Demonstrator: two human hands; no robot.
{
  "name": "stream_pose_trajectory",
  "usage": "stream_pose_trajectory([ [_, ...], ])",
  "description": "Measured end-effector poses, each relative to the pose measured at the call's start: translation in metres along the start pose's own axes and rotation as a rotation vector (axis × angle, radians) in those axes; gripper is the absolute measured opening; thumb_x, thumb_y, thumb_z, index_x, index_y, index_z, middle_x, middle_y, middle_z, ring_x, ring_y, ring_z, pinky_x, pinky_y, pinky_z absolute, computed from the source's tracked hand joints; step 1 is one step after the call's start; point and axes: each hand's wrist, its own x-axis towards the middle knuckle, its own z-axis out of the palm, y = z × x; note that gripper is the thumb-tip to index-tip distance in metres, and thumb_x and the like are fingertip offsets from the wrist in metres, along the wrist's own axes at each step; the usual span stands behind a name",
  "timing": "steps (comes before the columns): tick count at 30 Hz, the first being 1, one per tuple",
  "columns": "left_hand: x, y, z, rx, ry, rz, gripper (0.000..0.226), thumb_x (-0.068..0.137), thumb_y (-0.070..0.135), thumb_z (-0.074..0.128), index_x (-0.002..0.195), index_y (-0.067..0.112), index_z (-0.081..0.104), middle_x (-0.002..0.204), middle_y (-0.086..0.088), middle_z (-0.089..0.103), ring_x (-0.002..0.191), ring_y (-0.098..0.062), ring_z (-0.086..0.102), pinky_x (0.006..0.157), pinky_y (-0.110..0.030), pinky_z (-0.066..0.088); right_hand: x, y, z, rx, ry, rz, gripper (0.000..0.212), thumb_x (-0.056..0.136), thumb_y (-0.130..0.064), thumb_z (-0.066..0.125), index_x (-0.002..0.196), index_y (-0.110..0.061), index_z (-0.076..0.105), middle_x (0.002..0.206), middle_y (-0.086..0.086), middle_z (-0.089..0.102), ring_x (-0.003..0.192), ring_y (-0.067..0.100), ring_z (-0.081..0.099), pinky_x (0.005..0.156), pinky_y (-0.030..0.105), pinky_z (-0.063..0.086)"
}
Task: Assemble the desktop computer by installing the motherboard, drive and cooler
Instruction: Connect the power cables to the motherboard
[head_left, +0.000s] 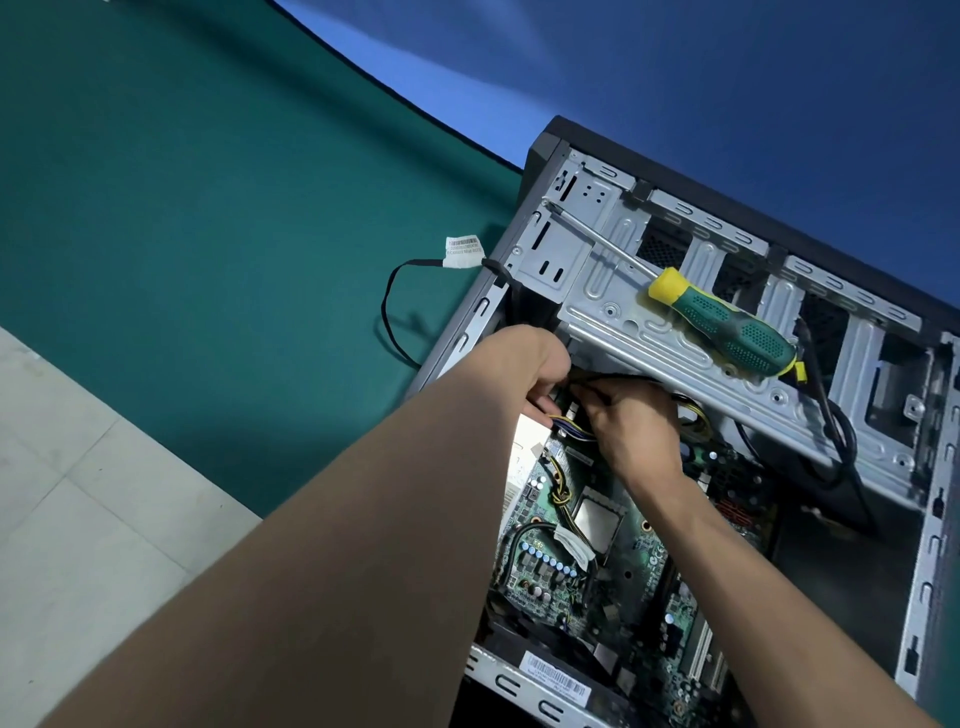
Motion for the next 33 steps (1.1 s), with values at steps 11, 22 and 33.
stream_pose_trajectory([
  [11, 0.003, -0.001, 0.001, 0.112, -0.031, 0.028, 0.043, 0.098, -0.005, 0.025, 0.137, 0.002, 0.039, 0.097, -0.011, 0.059, 0.061, -0.016, 0.054, 0.041, -0.025, 0.050, -0.002, -0.008, 0.002, 0.099, 0.064, 0.044, 0.033, 0.090, -0.042, 0.057, 0.096, -0.014, 0.074, 0.077, 0.011, 0.069, 0.068, 0.028, 0.060, 0.058, 0.027, 0.041],
  [22, -0.005, 0.001, 0.000, 0.065, -0.021, 0.000, 0.050, 0.097, -0.009, 0.020, 0.144, 0.006, 0.031, 0.132, -0.010, 0.055, 0.115, -0.020, 0.059, 0.060, -0.025, 0.052, 0.002, -0.008, 0.000, 0.416, 0.120, 0.207, 0.020, 0.088, -0.028, 0.063, 0.093, -0.012, 0.074, 0.084, 0.007, 0.071, 0.075, 0.022, 0.065, 0.061, 0.026, 0.042],
  [33, -0.002, 0.002, -0.003, -0.011, -0.028, -0.021, 0.054, 0.096, -0.013, 0.018, 0.142, 0.009, 0.036, 0.134, -0.012, 0.052, 0.118, -0.023, 0.056, 0.042, -0.024, 0.051, 0.017, 0.004, -0.002, 0.487, -0.130, 0.269, 0.023, 0.099, -0.018, 0.048, 0.104, -0.007, 0.067, 0.088, 0.007, 0.070, 0.044, -0.011, 0.054, 0.045, 0.003, 0.038],
])
